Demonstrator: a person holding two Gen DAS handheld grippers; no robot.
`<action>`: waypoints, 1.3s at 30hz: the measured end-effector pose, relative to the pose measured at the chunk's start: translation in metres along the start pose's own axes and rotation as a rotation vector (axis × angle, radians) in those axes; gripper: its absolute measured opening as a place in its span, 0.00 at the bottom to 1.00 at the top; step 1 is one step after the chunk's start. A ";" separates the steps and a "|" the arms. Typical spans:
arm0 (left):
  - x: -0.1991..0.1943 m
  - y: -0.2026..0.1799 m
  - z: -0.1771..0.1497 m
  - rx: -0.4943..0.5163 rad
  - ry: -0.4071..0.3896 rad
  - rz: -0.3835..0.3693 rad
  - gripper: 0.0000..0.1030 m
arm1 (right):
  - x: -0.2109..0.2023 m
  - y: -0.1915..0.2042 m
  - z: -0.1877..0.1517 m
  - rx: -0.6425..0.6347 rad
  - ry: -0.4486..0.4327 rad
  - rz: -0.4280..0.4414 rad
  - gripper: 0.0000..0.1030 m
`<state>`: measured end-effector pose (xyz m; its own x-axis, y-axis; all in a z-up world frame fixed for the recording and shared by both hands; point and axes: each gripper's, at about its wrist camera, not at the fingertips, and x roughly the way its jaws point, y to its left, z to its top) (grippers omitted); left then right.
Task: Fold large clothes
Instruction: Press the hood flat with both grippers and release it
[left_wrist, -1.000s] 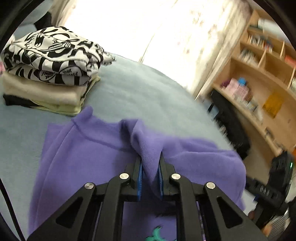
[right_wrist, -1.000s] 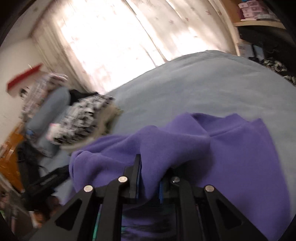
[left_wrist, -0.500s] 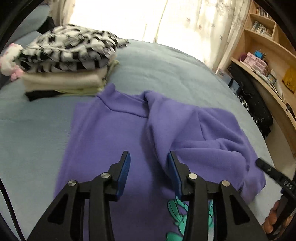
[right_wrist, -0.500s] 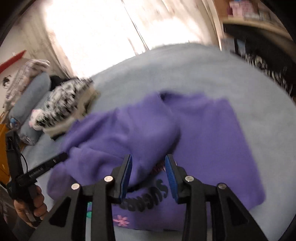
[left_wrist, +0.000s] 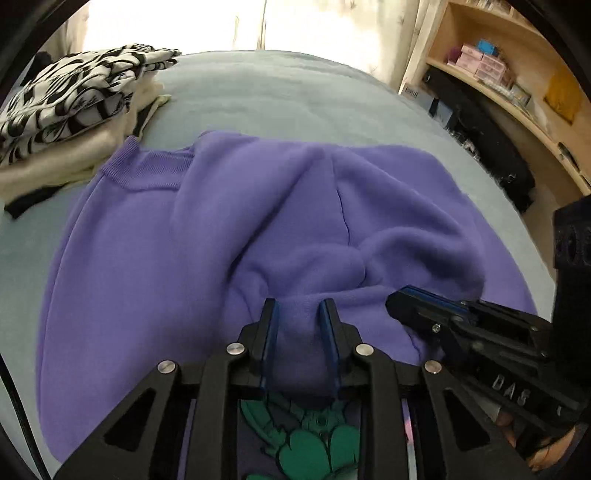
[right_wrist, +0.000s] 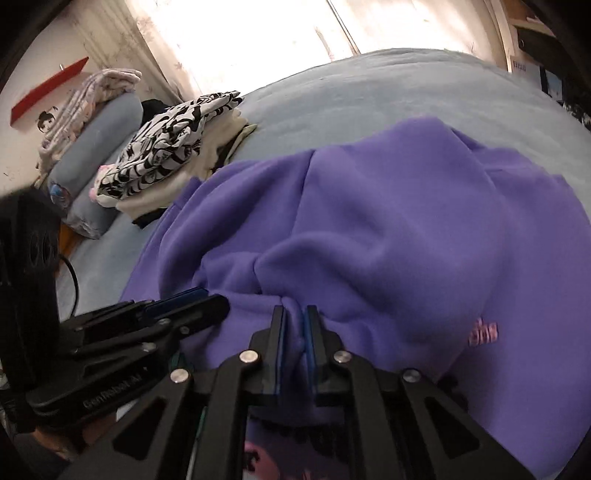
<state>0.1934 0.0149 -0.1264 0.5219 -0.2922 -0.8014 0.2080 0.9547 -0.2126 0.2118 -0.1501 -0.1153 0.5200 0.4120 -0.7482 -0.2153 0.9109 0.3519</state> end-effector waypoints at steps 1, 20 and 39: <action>-0.001 -0.001 -0.005 0.012 0.010 0.007 0.22 | -0.003 0.001 -0.003 -0.011 0.003 -0.004 0.07; 0.024 0.034 0.060 -0.169 -0.137 0.061 0.14 | 0.013 -0.018 0.065 -0.010 -0.146 -0.115 0.07; -0.001 0.041 0.041 -0.209 -0.171 0.029 0.10 | -0.021 -0.074 0.054 0.216 -0.177 -0.114 0.03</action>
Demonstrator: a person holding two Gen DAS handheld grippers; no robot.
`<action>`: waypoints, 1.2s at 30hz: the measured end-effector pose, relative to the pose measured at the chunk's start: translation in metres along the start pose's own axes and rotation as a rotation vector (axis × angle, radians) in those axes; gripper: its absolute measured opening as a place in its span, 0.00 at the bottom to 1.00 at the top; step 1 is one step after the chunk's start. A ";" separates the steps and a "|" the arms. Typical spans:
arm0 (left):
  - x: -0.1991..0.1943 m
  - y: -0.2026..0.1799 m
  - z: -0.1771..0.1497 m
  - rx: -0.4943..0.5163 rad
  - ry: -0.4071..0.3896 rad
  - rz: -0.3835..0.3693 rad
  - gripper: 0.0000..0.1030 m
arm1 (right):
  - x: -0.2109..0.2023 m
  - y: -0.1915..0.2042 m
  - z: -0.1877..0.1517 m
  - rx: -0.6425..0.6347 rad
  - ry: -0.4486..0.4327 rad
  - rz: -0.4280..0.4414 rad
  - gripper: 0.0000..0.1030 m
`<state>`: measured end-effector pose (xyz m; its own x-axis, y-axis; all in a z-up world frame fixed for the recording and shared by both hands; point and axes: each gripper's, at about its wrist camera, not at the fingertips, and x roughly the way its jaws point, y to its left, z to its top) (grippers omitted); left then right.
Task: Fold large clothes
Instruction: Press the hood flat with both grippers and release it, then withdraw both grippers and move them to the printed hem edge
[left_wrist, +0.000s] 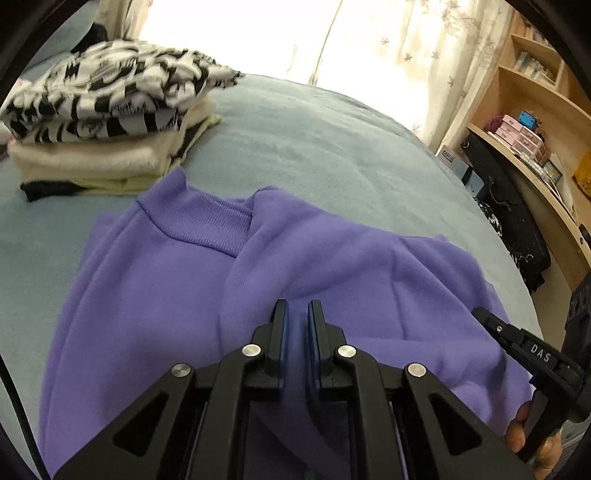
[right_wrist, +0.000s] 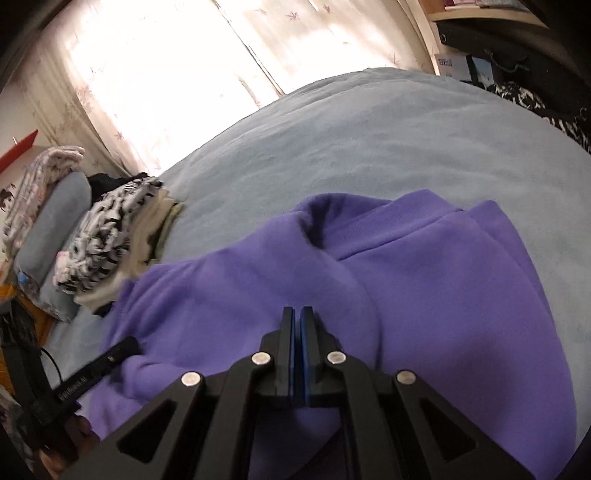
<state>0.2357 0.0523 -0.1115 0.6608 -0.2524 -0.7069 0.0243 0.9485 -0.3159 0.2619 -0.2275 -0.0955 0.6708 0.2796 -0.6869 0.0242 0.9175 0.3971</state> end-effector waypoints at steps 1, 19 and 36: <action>-0.007 -0.003 -0.001 0.010 -0.012 -0.007 0.11 | -0.006 0.005 -0.001 -0.003 -0.003 0.026 0.03; -0.067 -0.035 -0.029 0.018 0.098 -0.027 0.12 | -0.063 0.079 -0.049 -0.098 0.028 0.132 0.04; -0.172 -0.024 -0.065 0.014 0.105 0.034 0.27 | -0.140 0.120 -0.082 -0.144 0.037 0.089 0.04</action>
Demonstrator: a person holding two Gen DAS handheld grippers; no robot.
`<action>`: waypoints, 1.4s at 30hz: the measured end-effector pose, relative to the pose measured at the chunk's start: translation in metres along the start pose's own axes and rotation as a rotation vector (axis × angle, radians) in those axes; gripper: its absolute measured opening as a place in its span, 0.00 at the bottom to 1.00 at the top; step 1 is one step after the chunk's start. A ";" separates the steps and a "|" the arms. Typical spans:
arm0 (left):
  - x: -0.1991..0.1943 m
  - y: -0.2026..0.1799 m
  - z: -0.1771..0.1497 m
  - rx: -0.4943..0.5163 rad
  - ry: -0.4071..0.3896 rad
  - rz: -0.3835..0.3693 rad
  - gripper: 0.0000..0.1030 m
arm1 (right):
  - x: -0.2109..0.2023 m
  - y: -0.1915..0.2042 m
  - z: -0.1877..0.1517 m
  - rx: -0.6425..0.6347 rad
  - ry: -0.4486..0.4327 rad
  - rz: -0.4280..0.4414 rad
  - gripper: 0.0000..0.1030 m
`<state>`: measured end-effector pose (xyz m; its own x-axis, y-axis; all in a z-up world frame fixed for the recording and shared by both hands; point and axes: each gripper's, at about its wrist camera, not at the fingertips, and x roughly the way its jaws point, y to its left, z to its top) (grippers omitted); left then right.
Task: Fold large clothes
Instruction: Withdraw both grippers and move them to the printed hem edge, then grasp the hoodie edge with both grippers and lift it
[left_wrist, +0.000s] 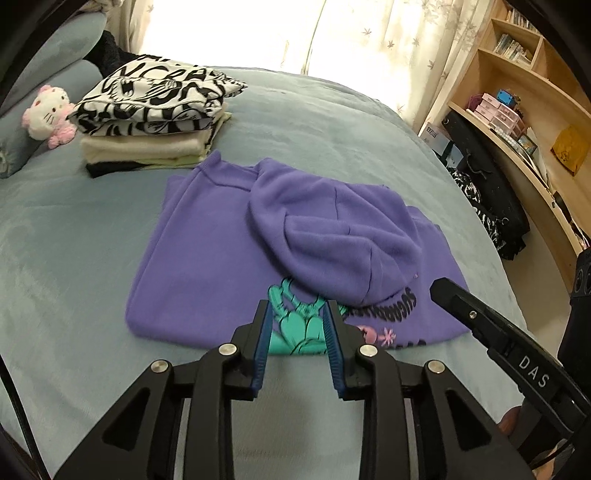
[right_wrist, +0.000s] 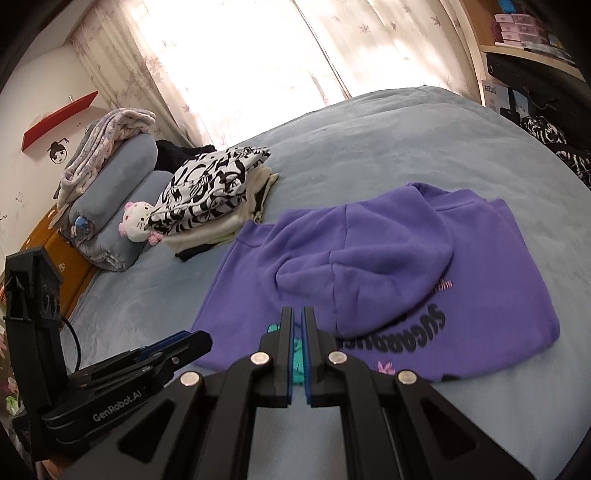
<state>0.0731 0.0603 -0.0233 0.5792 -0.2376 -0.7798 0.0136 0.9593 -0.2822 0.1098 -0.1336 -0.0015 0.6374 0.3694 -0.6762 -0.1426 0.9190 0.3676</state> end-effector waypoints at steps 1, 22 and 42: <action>-0.002 0.001 -0.002 -0.004 0.001 0.001 0.27 | -0.002 0.002 -0.002 0.000 0.004 0.001 0.04; 0.013 0.054 -0.047 -0.168 0.041 -0.030 0.38 | 0.003 0.004 -0.052 -0.003 -0.037 -0.124 0.45; 0.106 0.100 -0.064 -0.437 0.063 -0.251 0.38 | 0.042 0.011 -0.057 -0.081 0.002 -0.113 0.45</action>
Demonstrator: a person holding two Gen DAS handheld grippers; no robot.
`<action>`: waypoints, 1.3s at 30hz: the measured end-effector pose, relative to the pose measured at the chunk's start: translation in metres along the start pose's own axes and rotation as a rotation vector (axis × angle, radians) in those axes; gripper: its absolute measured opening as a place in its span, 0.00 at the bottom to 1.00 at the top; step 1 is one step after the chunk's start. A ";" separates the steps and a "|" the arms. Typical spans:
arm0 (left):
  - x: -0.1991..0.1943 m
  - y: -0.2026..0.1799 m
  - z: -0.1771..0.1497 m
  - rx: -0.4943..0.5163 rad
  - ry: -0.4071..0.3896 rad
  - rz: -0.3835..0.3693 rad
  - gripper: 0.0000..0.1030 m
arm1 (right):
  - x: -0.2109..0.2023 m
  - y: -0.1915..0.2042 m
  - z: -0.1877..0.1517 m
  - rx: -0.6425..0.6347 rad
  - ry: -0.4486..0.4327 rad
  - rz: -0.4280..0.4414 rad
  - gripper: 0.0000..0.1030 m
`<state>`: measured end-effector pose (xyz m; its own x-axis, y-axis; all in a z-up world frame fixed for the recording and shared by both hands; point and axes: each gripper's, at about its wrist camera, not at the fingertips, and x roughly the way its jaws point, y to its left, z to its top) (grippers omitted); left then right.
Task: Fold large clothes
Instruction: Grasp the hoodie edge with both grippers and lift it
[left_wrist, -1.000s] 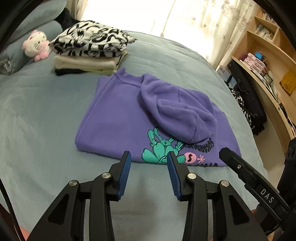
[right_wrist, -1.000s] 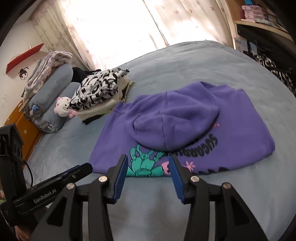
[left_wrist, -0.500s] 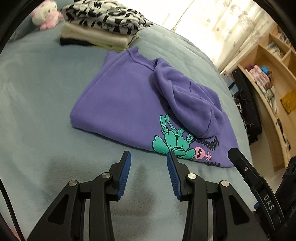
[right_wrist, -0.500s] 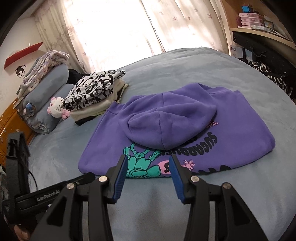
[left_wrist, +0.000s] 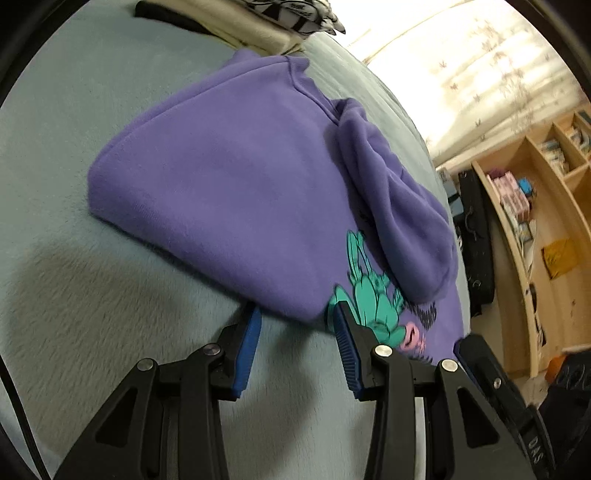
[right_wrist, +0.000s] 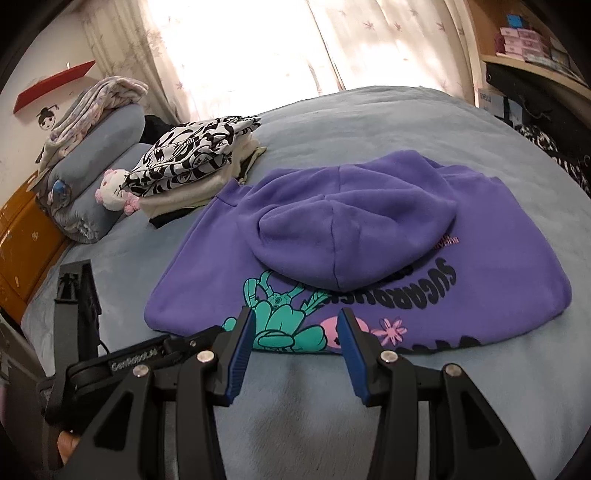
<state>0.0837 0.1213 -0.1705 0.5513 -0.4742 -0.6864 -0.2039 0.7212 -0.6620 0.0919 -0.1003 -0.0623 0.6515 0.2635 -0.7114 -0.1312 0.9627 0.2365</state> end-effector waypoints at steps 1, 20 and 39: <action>0.003 0.002 0.002 -0.009 -0.007 -0.011 0.38 | 0.001 0.000 0.001 -0.006 -0.002 -0.005 0.45; 0.033 -0.011 0.072 -0.008 -0.228 -0.031 0.25 | 0.032 -0.001 0.031 -0.068 -0.004 -0.035 0.10; -0.004 -0.107 0.039 0.423 -0.437 0.153 0.16 | 0.095 -0.052 0.043 0.052 -0.024 -0.019 0.06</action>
<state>0.1351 0.0660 -0.0849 0.8394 -0.1638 -0.5183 -0.0182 0.9445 -0.3280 0.1927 -0.1282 -0.1139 0.6713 0.2433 -0.7001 -0.0799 0.9629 0.2579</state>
